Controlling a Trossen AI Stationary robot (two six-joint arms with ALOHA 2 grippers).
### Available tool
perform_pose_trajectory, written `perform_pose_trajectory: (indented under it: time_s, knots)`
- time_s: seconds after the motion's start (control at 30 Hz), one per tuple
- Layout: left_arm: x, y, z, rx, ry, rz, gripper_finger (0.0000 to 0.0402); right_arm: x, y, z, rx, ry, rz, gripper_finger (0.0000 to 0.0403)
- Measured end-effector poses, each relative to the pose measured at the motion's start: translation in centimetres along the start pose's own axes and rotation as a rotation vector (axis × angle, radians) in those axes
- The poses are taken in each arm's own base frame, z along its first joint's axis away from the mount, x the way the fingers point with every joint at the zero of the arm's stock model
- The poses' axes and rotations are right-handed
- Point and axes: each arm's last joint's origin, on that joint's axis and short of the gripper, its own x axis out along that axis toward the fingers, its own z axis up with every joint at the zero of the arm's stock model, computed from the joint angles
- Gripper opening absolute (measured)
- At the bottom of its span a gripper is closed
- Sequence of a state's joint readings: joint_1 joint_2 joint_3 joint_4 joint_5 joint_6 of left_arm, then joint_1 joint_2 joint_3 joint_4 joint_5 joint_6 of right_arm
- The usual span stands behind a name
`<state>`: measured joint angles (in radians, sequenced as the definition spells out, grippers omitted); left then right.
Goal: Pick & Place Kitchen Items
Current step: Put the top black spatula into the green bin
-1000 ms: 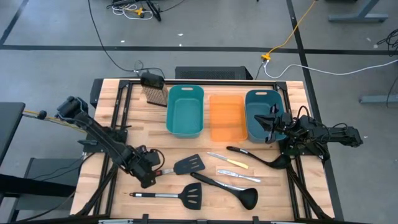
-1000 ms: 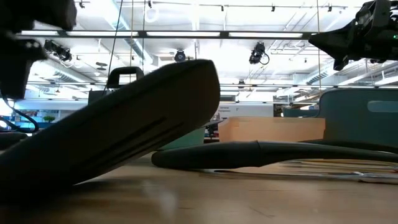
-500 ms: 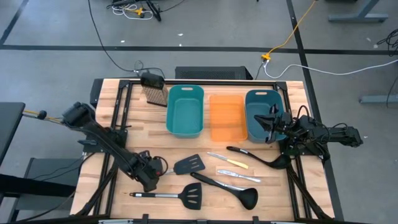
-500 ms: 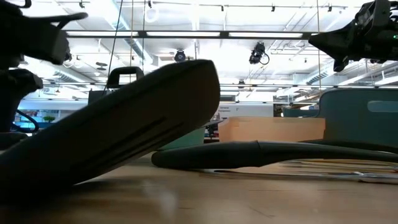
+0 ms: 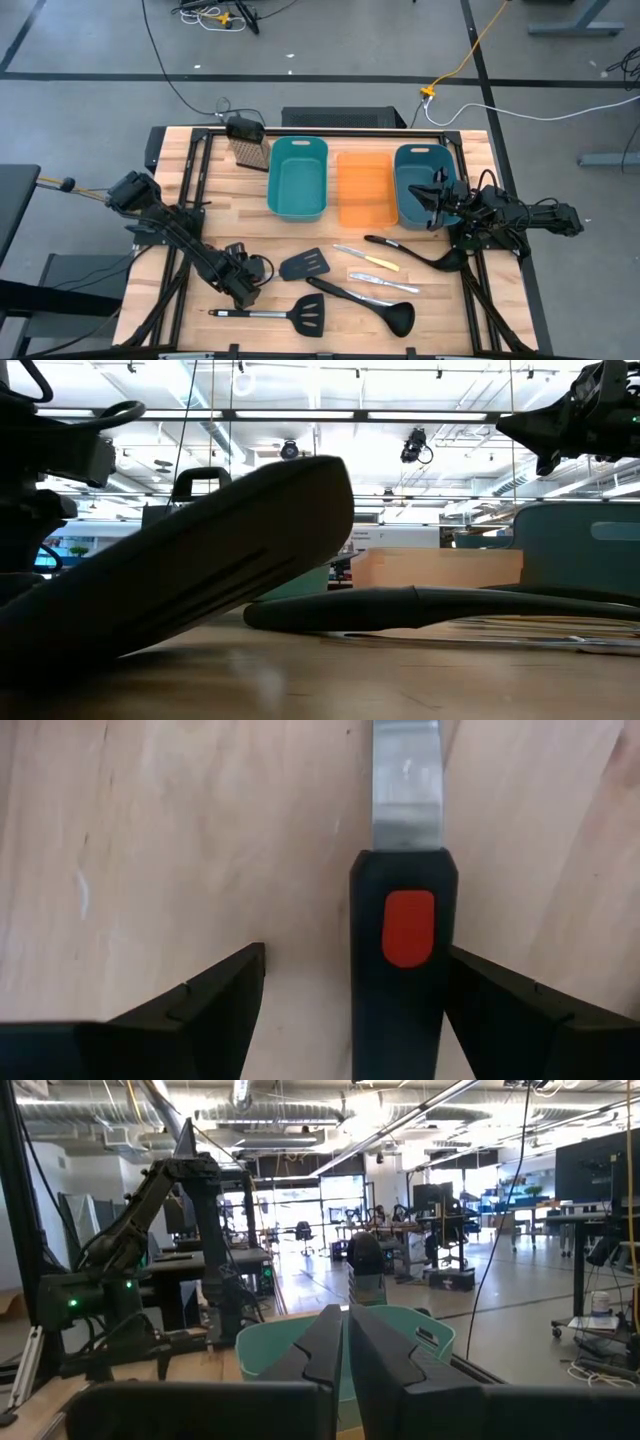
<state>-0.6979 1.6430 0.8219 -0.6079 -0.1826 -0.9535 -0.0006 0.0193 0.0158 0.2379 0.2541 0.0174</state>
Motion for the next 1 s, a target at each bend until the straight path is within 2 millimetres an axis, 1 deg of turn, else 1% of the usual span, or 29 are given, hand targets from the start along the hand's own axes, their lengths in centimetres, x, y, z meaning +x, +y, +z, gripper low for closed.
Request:
perform_pose_trajectory:
  time_s: [0.07,0.13,0.2,0.4,0.53,0.63,0.77,0.87,0.93,1.0]
  knots:
    - [0.0,0.0,0.0,0.001,0.005,-0.003,0.0283,0.0,0.0,0.0,0.0,0.0,0.001,0.0032]
    - [0.0,0.0,0.0,0.0,0.009,-0.005,0.0259,0.0,0.0,0.0,0.0,0.0,0.0,0.0032]
    - [0.1,0.0,0.0,-0.001,0.012,-0.004,0.0228,0.0,0.0,0.0,0.0,0.0,0.0,0.0032]
    - [0.1,0.0,-0.1,-0.015,0.022,-0.007,0.0119,0.0,0.0,0.0,0.0,0.0,0.001,0.0032]
    - [-0.3,0.1,0.0,-0.025,0.022,-0.029,0.0115,0.0,0.0,0.0,0.0,0.0,0.0,0.0032]
    - [-1.4,-0.2,0.3,-0.011,0.019,-0.063,0.0115,0.0,0.0,0.0,0.0,0.0,0.0,0.0032]
    - [-3.8,-1.1,1.5,0.051,-0.069,-0.109,0.0115,0.0,0.0,0.0,0.0,-0.001,0.0,0.0032]
    - [-5.4,-1.4,2.4,0.096,-0.117,-0.066,0.0115,0.0,0.0,0.0,0.0,-0.001,0.0,0.0032]
    - [-7.1,-1.7,3.2,0.127,-0.154,-0.018,0.0115,0.0,0.0,0.0,0.0,-0.001,0.0,0.0032]
    - [-9.0,-1.5,3.7,0.157,-0.177,0.071,0.0115,0.0,0.0,0.0,0.0,-0.002,0.0,0.0032]
